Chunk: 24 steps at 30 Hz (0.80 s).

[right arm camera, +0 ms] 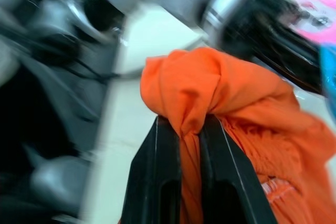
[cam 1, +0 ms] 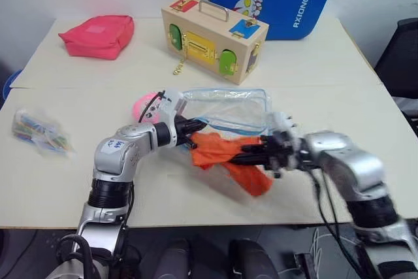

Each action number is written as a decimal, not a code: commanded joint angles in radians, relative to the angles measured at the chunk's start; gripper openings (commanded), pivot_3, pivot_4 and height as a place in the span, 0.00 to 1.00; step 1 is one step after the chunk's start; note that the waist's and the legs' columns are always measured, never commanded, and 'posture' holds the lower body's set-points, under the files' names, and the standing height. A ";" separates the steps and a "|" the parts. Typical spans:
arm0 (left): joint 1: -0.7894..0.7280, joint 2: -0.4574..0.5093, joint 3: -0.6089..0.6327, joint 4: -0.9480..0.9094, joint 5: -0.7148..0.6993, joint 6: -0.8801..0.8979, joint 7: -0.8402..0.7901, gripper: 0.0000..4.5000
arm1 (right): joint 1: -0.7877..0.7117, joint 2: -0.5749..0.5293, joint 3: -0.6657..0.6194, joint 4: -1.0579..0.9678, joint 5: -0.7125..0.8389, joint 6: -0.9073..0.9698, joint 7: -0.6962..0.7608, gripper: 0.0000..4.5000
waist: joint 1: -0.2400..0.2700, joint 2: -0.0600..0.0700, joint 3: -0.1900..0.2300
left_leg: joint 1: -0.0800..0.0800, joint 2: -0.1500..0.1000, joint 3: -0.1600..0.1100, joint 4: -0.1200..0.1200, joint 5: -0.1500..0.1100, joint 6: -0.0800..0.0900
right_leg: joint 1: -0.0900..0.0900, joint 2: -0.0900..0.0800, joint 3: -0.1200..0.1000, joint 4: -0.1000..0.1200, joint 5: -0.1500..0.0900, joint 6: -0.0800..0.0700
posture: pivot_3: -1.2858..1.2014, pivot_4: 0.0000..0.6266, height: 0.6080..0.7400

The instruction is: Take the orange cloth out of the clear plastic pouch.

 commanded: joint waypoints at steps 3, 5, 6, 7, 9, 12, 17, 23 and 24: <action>0.046 0.048 0.013 -0.066 0.004 -0.041 0.011 0.00 | 0.085 -0.118 -0.346 -0.127 0.426 0.234 -0.146 0.01 | 0.009 0.000 0.000 | 0.000 0.000 0.000 0.000 0.000 0.000 | 0.000 -0.001 0.000 0.000 0.000 0.000 | 0.52 0.24 1.00; 0.070 0.072 0.010 -0.085 0.009 -0.061 0.008 0.00 | 0.112 -0.164 -0.453 -0.122 0.450 0.234 -0.199 0.01 | 0.010 0.000 0.000 | 0.000 0.000 0.000 0.000 0.000 0.000 | 0.000 -0.001 0.000 0.000 0.000 0.000 | 0.52 0.24 1.00; 0.084 0.082 0.012 -0.092 0.012 -0.078 0.005 0.00 | 0.125 -0.202 -0.494 -0.111 0.412 0.208 -0.196 0.01 | 0.011 0.000 0.000 | 0.000 0.000 0.000 0.000 0.000 0.000 | 0.000 -0.001 0.000 0.000 0.000 0.000 | 0.52 0.24 1.00; 0.098 0.092 0.014 -0.098 0.012 -0.086 0.004 0.00 | 0.128 -0.242 -0.526 -0.084 0.341 0.153 -0.191 0.01 | 0.011 0.000 0.000 | 0.000 0.000 0.001 0.000 0.000 0.001 | 0.000 -0.001 0.000 -0.001 0.000 0.000 | 0.52 0.24 1.00; 0.123 0.116 0.010 -0.103 0.021 -0.120 -0.002 0.00 | 0.130 -0.321 -0.551 -0.017 0.205 0.036 -0.162 0.01 | 0.011 0.000 0.000 | 0.000 0.000 0.001 -0.001 0.000 0.001 | 0.000 -0.001 0.001 -0.001 0.000 0.000 | 0.52 0.24 1.00; 0.153 0.130 0.009 -0.103 0.026 -0.172 -0.010 0.00 | 0.114 -0.387 -0.508 0.118 -0.033 -0.249 -0.118 0.01 | 0.010 0.000 0.000 | 0.001 0.000 0.003 -0.001 -0.001 0.001 | 0.000 0.000 0.002 -0.001 0.000 0.000 | 0.52 0.24 1.00; 0.156 0.097 0.020 -0.080 0.019 -0.226 0.007 0.00 | 0.113 -0.356 -0.309 0.464 -0.416 -0.837 -0.051 0.01 | 0.008 0.000 0.000 | 0.002 0.000 0.005 -0.001 0.000 0.001 | 0.000 0.000 0.003 -0.001 0.000 0.000 | 0.52 0.24 1.00; 0.157 0.066 0.044 -0.109 -0.051 -0.188 -0.016 0.22 | 0.092 -0.227 -0.216 0.836 -0.506 -1.097 -0.051 0.24 | 0.008 0.001 0.000 | 0.002 0.000 0.005 -0.001 0.000 0.002 | 0.000 0.000 0.003 0.000 0.000 0.000 | 0.52 0.24 1.00; 0.160 0.073 0.054 -0.117 -0.069 -0.188 -0.031 0.28 | 0.104 -0.217 -0.222 0.846 -0.487 -1.103 -0.035 0.31 | 0.007 0.001 0.000 | 0.002 0.000 0.005 -0.001 0.000 0.002 | 0.000 0.000 0.003 0.000 0.000 0.000 | 0.52 0.24 1.00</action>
